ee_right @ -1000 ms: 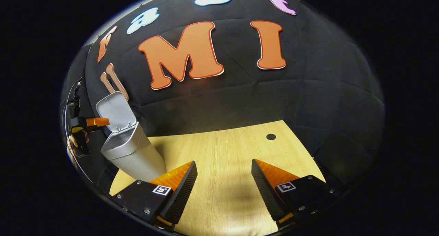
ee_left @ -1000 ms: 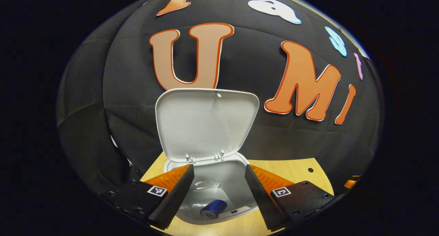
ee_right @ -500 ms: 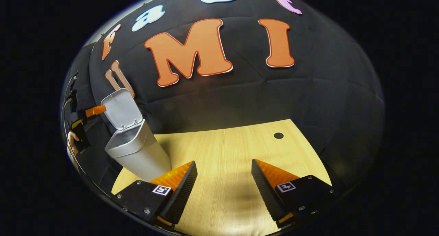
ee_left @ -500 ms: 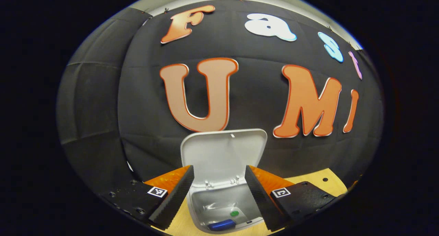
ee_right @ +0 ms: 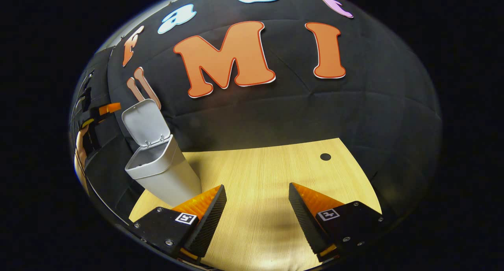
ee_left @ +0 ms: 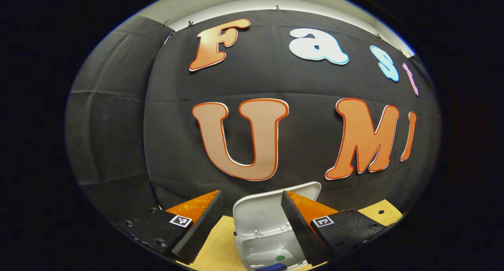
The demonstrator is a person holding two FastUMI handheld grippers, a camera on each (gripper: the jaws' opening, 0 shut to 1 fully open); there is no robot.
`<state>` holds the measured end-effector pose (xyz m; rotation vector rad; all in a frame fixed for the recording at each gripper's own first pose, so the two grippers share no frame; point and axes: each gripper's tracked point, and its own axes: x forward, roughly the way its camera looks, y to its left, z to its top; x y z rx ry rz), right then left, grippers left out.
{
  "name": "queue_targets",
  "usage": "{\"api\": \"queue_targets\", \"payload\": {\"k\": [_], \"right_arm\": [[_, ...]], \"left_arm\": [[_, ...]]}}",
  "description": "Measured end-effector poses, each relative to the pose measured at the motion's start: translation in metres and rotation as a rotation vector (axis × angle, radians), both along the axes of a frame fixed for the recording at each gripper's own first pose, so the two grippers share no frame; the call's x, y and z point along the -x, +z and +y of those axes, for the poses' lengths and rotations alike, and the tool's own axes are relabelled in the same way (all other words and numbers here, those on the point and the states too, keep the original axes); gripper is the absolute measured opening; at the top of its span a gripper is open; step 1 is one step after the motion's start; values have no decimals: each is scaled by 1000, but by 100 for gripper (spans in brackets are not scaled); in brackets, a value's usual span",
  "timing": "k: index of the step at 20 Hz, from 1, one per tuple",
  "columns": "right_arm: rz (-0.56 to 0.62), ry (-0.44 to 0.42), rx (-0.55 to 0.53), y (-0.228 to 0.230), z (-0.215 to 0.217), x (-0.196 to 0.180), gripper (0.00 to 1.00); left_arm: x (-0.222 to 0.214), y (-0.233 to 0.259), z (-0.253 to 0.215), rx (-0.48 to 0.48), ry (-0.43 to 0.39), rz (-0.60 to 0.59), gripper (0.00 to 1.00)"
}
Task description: Press the lid of the desktop garbage bin to open it, pick up the crumpled paper on the desktop and throw it into the bin, then pick up the pop can on the desktop and drop it into the bin, and finally close the garbage bin lid.
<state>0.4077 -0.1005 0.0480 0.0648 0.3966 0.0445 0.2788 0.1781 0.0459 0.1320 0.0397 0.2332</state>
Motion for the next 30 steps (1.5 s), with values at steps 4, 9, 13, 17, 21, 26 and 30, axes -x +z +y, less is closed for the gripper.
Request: {"api": "queue_targets", "payload": {"k": [4,9,13,17,21,26,30], "right_arm": [[-8,7,-3,4,2,1,95],[-11,4,-5,6,-1,5,95],[-9,-16,-2,5,-10,8,95],[0,-21,-20,0,-13,10,95],[-1,-17,-23,0,-12,8,95],[-4,8,-39,1,-5,5,95],[-4,28,-31,1,0,7,95]], "left_arm": [[-26,21,3,54,-9,34,94],[-67,1,1,140,-52,181,94],[-86,-20,9,143,-42,289,94],[-88,-47,8,183,-40,378,94],[-78,-54,-3,193,-75,394,94],[-51,-64,-20,155,-116,411,94],[-27,-88,-33,144,-136,443,94]]}}
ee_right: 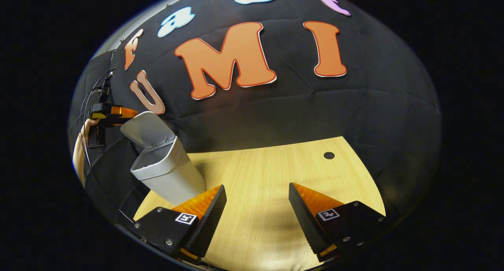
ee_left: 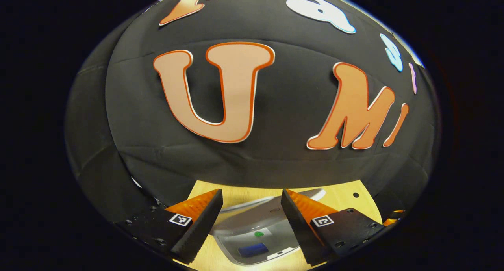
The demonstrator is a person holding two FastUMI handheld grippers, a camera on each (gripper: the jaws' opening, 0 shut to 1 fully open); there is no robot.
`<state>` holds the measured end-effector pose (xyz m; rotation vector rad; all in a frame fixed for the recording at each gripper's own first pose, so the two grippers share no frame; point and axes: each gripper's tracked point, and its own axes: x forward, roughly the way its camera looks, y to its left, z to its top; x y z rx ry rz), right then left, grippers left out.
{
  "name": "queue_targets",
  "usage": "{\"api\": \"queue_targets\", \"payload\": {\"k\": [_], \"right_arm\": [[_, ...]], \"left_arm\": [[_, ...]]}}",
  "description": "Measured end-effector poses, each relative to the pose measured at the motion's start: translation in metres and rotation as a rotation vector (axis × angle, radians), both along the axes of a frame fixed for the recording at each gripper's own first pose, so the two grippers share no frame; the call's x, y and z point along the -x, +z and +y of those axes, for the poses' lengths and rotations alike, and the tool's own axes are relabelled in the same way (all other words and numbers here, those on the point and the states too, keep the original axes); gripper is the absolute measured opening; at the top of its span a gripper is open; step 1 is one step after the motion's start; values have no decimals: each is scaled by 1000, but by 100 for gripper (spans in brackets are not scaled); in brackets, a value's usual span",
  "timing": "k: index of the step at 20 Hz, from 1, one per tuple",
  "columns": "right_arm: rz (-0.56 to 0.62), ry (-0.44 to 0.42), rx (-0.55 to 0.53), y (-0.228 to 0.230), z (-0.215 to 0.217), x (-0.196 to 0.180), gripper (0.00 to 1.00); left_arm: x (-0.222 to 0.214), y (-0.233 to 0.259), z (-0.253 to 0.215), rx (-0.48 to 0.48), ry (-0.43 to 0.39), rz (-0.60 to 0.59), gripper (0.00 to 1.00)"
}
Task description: Press the lid of the desktop garbage bin to open it, pick up the crumpled paper on the desktop and throw it into the bin, then pick up the pop can on the desktop and drop it into the bin, and finally close the garbage bin lid.
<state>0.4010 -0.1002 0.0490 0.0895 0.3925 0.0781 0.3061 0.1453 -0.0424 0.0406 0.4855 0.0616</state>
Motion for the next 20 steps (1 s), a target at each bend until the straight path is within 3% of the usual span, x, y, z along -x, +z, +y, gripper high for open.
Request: {"api": "queue_targets", "payload": {"k": [10,20], "right_arm": [[-38,9,33,5,5,6,95],[-113,-17,34,16,7,8,95]], "left_arm": [[49,-89,-11,93,8,115,95],[66,-141,-10,4,-2,198,95]]}}
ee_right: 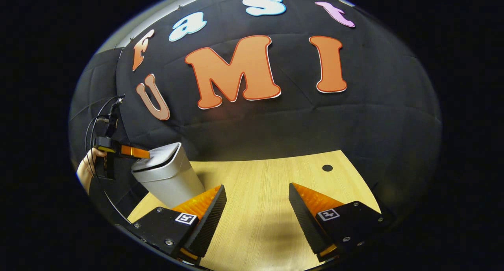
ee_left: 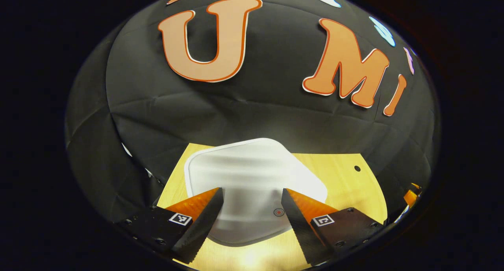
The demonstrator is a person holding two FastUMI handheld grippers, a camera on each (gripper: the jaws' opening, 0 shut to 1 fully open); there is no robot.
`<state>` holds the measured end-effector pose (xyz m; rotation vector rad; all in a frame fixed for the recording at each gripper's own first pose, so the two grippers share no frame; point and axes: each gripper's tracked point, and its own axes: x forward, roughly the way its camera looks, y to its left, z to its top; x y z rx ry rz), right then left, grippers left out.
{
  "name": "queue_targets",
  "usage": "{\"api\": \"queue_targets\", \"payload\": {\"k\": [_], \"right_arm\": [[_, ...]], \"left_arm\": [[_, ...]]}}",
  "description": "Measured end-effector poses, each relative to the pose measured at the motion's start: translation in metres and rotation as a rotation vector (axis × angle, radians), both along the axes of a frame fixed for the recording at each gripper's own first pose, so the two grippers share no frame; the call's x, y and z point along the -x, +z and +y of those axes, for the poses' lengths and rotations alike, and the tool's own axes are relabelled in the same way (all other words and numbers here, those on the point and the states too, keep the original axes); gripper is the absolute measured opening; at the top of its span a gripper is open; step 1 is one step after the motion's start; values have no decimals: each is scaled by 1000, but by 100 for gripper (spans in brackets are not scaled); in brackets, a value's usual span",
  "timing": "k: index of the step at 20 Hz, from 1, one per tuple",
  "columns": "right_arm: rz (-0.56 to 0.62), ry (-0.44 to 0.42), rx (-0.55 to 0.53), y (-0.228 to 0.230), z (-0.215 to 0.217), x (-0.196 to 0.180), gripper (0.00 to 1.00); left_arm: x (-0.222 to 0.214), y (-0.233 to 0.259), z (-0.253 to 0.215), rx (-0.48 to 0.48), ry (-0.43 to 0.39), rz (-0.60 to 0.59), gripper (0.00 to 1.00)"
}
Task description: Press the lid of the desktop garbage bin to open it, pick up the crumpled paper on the desktop and throw it into the bin, then pick up the pop can on the desktop and drop it into the bin, and finally close the garbage bin lid.
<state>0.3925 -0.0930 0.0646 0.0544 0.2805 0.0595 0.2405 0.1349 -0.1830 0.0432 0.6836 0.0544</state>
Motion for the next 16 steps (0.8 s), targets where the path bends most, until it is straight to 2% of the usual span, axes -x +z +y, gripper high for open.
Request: {"api": "queue_targets", "payload": {"k": [1,6,13,16], "right_arm": [[2,-3,0,-1,0,-1,95],[13,-11,-22,-5,3,-3,95],[13,-3,-18,-3,12,-3,95],[6,-11,-9,1,11,-3,95]], "left_arm": [[9,-7,1,-38,-16,60,95],[11,-8,-1,-114,-79,22,98],[6,-5,-2,-101,-86,-34,98],[10,-5,0,-73,-34,-14,96]]}}
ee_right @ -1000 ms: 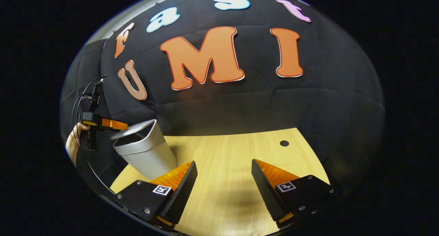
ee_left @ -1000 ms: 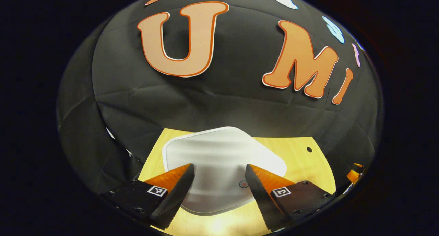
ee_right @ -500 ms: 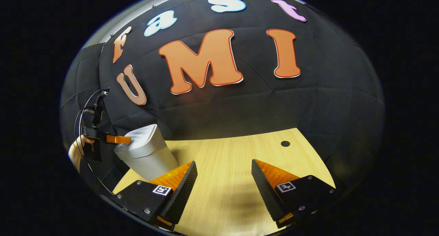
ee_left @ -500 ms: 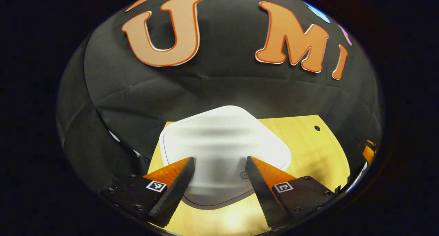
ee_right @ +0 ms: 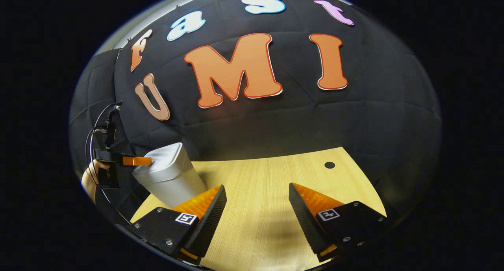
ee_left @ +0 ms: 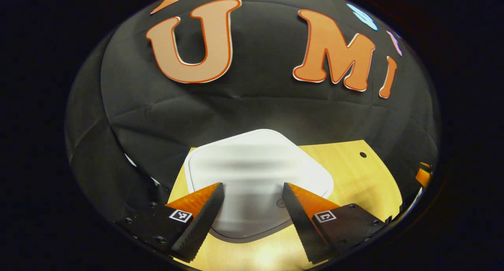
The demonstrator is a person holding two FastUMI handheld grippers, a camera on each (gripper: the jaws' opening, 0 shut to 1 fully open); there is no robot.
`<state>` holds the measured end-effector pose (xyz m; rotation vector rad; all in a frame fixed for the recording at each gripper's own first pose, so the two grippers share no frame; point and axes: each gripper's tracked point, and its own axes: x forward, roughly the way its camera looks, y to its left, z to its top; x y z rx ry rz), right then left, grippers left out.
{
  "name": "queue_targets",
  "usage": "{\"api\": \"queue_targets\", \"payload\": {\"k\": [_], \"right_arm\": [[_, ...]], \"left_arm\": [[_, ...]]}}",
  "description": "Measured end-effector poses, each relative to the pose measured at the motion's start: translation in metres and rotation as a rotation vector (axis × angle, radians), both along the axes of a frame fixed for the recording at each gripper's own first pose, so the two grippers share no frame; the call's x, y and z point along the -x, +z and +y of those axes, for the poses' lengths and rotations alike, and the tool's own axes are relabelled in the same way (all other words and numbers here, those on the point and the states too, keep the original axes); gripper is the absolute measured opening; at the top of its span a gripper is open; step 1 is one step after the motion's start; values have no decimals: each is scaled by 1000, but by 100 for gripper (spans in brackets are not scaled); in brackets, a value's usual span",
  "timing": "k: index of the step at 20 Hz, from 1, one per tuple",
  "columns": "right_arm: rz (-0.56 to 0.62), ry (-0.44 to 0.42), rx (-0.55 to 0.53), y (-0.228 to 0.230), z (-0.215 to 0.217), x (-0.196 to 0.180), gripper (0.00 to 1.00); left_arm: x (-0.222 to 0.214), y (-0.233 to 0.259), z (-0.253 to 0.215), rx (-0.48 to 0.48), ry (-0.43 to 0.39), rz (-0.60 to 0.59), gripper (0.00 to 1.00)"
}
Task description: Press the lid of the desktop garbage bin to open it, pick up the crumpled paper on the desktop and throw it into the bin, then pick up the pop can on the desktop and drop it into the bin, and finally close the garbage bin lid.
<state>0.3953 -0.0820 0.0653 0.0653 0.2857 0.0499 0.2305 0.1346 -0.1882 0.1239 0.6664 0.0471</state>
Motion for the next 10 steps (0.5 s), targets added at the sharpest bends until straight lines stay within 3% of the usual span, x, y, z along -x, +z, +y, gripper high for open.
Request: {"api": "queue_targets", "payload": {"k": [5,10], "right_arm": [[-28,-24,-9,12,-5,1,95],[-66,-27,15,26,-2,5,95]], "left_arm": [[-1,25,-4,19,12,-111,96],[9,79,-30,23,-69,-278,96]]}}
